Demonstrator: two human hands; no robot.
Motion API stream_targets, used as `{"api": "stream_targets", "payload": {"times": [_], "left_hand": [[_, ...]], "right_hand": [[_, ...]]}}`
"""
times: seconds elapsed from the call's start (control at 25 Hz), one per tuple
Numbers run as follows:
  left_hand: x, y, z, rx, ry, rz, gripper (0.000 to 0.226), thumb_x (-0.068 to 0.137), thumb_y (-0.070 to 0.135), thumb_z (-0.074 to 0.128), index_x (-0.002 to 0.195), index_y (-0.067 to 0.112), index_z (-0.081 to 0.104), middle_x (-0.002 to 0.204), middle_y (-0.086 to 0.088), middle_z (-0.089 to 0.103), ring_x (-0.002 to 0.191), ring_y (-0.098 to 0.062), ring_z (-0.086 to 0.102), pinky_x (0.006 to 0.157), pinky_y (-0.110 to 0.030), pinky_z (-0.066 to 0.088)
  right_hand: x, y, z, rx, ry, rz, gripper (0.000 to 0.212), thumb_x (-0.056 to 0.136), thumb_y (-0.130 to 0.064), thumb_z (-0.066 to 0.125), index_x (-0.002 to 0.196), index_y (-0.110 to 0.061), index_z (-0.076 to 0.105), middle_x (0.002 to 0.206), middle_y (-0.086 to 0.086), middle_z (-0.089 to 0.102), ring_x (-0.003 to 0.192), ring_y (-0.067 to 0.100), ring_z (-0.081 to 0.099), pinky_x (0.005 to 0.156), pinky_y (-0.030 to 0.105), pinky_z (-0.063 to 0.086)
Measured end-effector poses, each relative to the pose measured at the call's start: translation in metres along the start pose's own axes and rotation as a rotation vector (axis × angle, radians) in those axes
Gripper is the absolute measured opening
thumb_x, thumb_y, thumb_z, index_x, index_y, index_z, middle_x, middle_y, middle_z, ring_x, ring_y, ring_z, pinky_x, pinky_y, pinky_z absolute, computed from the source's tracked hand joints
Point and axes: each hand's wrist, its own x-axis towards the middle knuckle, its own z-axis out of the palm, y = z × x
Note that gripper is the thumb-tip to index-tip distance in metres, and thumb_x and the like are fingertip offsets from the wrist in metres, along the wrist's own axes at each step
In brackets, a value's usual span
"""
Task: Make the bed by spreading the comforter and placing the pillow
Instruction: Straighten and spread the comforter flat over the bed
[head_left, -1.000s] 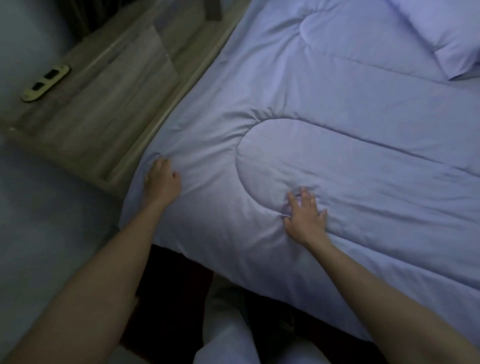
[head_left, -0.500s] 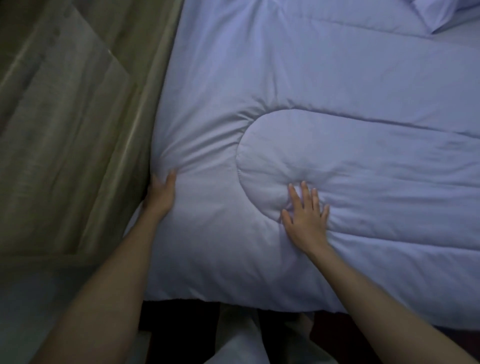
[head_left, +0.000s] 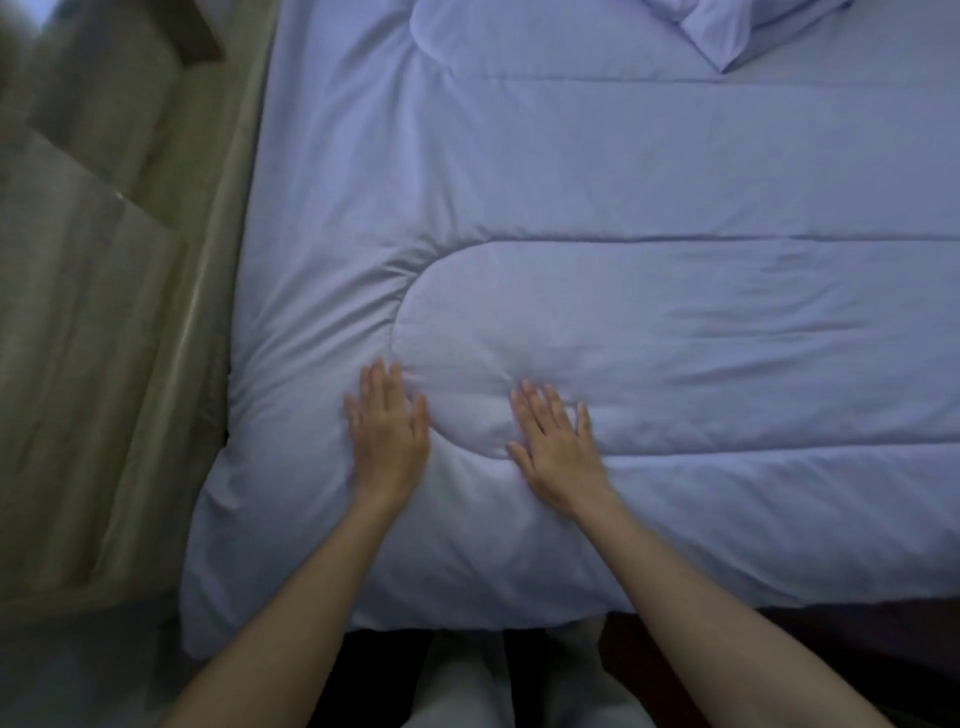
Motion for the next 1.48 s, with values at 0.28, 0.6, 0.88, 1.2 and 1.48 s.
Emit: {"api": "stream_targets", "payload": {"times": [0.28,0.6,0.88,1.2,1.48], "left_hand": [[-0.062,0.144,0.063,0.024,-0.128,0.477,0.058,0.091,0.033,0.036,0.140,0.003,0.043,0.148,-0.014,0.042,0.137,-0.029,0.040,0.112,-0.051,0.027],[-0.055,0.105,0.091,0.225,-0.141,0.320,0.059,0.095,0.040,0.034,0.147,0.012,0.033,0.154,-0.006,0.034,0.142,-0.024,0.033,0.115,-0.046,0.020],[-0.064,-0.016,0.023,0.331,-0.050,-0.591,0.060,0.095,0.028,0.031,0.145,-0.007,0.025,0.153,-0.024,0.026,0.142,-0.041,0.021,0.111,-0.063,0.012],[-0.008,0.195,0.101,0.230,-0.021,0.089,0.059,0.096,0.032,0.027,0.146,0.001,0.029,0.154,-0.017,0.029,0.144,-0.035,0.024,0.116,-0.051,0.010],[-0.088,0.347,0.167,0.121,-0.292,0.756,0.056,0.098,0.042,0.029,0.142,0.010,0.042,0.149,-0.006,0.042,0.138,-0.025,0.040,0.114,-0.051,0.029]], "right_hand": [[-0.049,0.149,0.022,0.066,0.202,0.357,0.068,0.092,-0.048,0.028,0.149,-0.012,0.025,0.156,0.007,0.029,0.143,0.026,0.030,0.113,0.051,0.022],[-0.112,0.309,-0.008,0.228,0.237,1.044,0.067,0.091,-0.038,0.021,0.151,-0.009,0.017,0.161,0.007,0.013,0.148,0.029,0.011,0.109,0.068,0.009],[0.044,0.160,-0.041,0.381,0.322,0.133,0.058,0.089,-0.032,0.032,0.138,-0.005,0.046,0.149,0.018,0.040,0.140,0.037,0.033,0.111,0.058,0.025],[0.091,0.255,-0.034,0.182,0.265,0.212,0.058,0.096,-0.039,0.033,0.150,-0.020,0.023,0.159,-0.001,0.023,0.146,0.023,0.021,0.116,0.049,0.010],[-0.079,0.436,-0.008,0.128,0.447,0.802,0.051,0.096,-0.032,0.033,0.146,-0.021,0.032,0.156,0.007,0.030,0.144,0.031,0.025,0.113,0.052,0.017]]}}
